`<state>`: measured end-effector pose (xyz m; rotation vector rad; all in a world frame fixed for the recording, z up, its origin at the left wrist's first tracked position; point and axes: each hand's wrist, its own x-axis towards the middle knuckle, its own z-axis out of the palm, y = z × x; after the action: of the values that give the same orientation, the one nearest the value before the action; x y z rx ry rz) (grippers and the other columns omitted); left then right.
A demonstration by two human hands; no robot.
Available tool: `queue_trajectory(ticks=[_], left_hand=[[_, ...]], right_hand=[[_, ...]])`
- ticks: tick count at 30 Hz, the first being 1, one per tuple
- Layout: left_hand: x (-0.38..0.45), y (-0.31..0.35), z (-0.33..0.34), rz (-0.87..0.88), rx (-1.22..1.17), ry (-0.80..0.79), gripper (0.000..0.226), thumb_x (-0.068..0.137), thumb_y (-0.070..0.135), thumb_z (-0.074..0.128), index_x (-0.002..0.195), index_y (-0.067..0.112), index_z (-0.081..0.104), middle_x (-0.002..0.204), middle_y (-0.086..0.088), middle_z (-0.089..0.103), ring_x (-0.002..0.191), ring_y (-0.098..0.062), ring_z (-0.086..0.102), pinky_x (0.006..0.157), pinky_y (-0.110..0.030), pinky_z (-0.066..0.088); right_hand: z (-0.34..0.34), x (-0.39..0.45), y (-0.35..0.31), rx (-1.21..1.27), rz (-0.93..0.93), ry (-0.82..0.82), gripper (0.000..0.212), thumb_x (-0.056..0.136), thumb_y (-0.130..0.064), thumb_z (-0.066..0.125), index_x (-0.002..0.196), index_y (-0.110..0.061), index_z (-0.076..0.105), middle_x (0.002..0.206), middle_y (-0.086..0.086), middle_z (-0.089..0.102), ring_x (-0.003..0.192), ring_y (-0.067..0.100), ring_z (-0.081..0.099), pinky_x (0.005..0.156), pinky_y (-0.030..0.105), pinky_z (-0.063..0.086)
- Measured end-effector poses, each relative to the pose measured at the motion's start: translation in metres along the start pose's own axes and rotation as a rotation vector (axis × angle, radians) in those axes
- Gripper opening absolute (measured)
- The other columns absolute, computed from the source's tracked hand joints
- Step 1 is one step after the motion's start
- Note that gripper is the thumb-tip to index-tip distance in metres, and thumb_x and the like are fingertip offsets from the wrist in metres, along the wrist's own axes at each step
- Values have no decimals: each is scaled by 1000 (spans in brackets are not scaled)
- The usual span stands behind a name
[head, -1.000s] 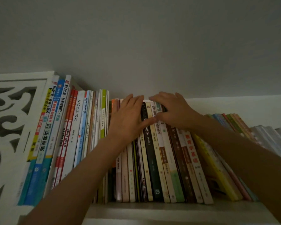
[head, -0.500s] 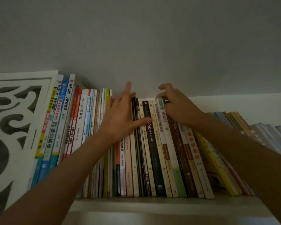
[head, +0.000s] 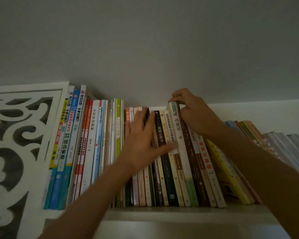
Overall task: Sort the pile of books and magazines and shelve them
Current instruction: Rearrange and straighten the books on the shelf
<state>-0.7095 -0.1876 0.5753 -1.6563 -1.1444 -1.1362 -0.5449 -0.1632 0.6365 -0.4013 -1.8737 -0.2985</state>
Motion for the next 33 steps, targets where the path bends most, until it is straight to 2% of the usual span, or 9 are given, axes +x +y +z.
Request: queue_trajectory(ticks=[4,6,9,13,18,23,26,30,33], left_hand=[[-34,50,31,-55,-219,71,83,72,67,58,140,31,27,142,11,31,120,4,20,104,-21,19],[-31,67,46,-156,-195,173,72,72,64,60,130,28,37,126,7,44,110,-1,34,96,-22,34],[-20,84,50,-337,-117,145,62,83,57,53,129,22,30,117,4,50,97,-11,55,77,-26,50],[-20,95,48,-423,-94,37,57,91,46,47,133,18,21,109,1,58,87,-16,64,68,-31,52],[-18,95,37,-368,-128,-6,40,95,39,43,122,14,29,97,-2,63,75,-16,63,66,-32,55],[-25,104,11,-380,-162,31,24,91,35,49,101,21,32,82,6,52,65,-12,53,54,-23,43],[-33,114,6,-493,-181,87,34,89,42,50,115,24,38,98,6,53,77,-10,54,63,-22,43],[-45,131,17,-602,-351,94,66,85,45,59,137,25,22,128,2,42,104,-13,53,84,-27,48],[-51,137,19,-591,-346,182,46,93,24,50,133,20,28,122,-1,57,100,-15,61,85,-35,54]], right_hand=[[-16,-12,-14,78,-30,13,40,88,6,35,124,-11,42,122,0,56,109,15,54,90,30,49],[-21,-18,-19,120,-37,5,40,89,7,34,124,-12,41,121,-1,57,107,14,55,84,22,49],[-24,-24,-19,232,-24,-14,44,89,9,34,125,-15,38,124,-5,53,112,7,50,89,18,46],[-12,-52,-4,428,49,116,59,89,7,40,139,-21,27,134,-16,37,116,-17,40,102,18,41],[29,-103,35,100,150,233,53,93,-37,41,144,-26,28,154,-2,23,141,9,19,117,32,15],[35,-108,46,443,197,165,50,89,-50,45,136,-35,38,141,-8,44,130,7,42,108,44,38],[45,-115,50,265,196,162,69,81,-60,39,142,-28,33,153,-4,24,141,14,21,115,48,24],[48,-116,53,134,192,150,67,84,-49,38,145,-25,27,157,1,13,144,21,10,117,51,15],[46,-116,54,132,186,134,62,88,-49,40,145,-28,28,157,1,13,144,22,13,116,51,19]])
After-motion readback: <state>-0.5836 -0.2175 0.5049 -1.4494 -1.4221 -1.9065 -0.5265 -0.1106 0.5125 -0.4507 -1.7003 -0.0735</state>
